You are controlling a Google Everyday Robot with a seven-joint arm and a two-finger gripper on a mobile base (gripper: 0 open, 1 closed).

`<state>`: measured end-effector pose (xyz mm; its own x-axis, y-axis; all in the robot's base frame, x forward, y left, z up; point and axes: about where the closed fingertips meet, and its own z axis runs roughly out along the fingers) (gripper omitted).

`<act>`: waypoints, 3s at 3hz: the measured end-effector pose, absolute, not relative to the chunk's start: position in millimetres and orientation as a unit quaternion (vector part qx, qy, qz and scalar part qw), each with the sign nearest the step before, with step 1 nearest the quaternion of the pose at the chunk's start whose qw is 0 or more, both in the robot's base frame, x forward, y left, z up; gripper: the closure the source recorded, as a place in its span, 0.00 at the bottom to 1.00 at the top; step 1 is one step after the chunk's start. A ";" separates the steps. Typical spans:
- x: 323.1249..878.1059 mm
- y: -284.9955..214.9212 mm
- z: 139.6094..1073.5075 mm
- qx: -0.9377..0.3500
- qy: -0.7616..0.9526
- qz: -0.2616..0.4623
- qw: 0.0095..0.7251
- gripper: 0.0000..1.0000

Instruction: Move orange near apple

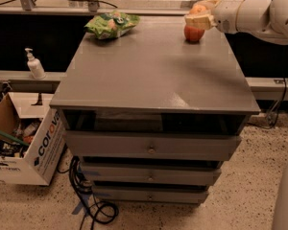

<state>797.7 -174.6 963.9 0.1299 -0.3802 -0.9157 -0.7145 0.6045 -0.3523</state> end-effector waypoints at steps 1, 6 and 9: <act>815.8 -197.5 949.0 -0.406 0.661 0.106 0.623 1.00; 857.7 -236.4 888.7 -0.372 0.697 0.057 0.611 1.00; 854.1 -255.0 864.2 -0.353 0.711 0.060 0.606 1.00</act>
Offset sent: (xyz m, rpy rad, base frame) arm 0.0446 -0.0485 -0.0409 -0.0508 -0.0137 -0.1577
